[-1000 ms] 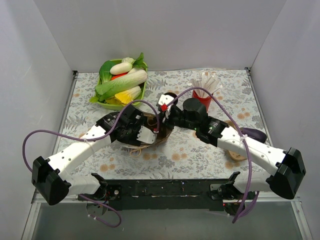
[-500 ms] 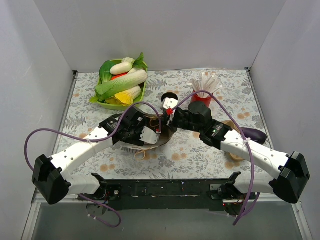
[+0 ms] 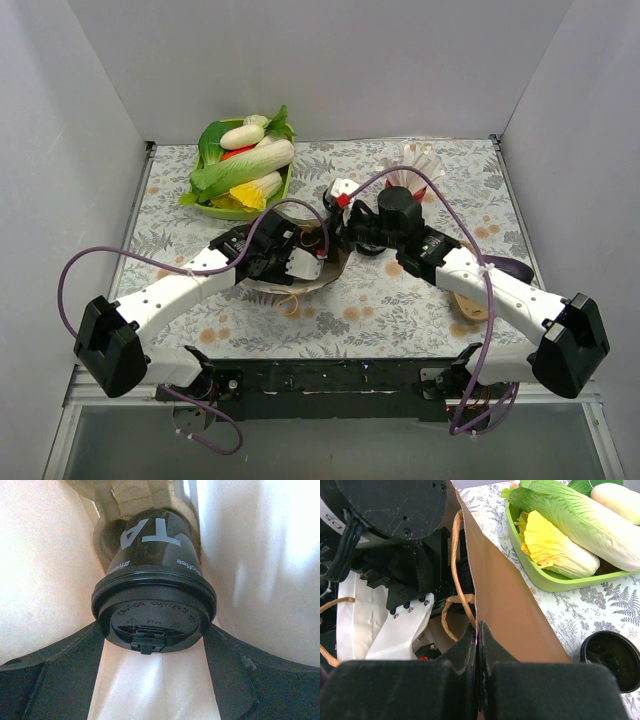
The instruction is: Pack the takeout coffee
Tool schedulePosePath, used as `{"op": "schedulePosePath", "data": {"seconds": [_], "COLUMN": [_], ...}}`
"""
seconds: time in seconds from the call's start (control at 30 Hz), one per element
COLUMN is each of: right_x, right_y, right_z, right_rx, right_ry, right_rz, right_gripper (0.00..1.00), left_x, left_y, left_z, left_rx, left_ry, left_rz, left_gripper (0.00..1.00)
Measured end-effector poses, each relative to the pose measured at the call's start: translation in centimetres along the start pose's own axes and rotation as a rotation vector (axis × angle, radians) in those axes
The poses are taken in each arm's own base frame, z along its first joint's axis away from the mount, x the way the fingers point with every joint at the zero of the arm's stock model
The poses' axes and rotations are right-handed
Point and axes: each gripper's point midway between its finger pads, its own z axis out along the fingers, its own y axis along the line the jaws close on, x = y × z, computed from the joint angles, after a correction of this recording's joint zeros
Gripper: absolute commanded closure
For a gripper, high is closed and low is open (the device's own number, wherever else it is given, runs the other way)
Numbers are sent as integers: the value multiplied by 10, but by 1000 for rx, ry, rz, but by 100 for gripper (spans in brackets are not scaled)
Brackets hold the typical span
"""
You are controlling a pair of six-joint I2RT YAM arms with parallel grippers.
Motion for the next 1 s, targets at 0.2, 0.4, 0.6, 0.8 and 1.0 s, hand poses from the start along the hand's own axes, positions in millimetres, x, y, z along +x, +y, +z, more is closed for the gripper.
{"op": "schedulePosePath", "data": {"seconds": [0.2, 0.4, 0.6, 0.8, 1.0], "right_x": [-4, -4, -3, -2, -3], "right_y": [-10, -11, -16, -22, -23], "right_z": [5, 6, 6, 6, 9], "right_rx": [-9, -11, -14, -28, -39], "right_ry": [0, 1, 14, 17, 17], "right_rz": [58, 80, 141, 189, 191], "right_gripper": [99, 99, 99, 99, 99], "left_x": [-3, -4, -2, -3, 0], "left_y": [7, 7, 11, 21, 19], "left_z": [1, 1, 3, 0, 1], "left_rx": [-6, -6, -58, -117, -118], "left_ry": [1, 3, -1, -13, -17], "left_rz": [-37, -59, -55, -105, -221], "left_gripper": [100, 100, 100, 100, 100]}}
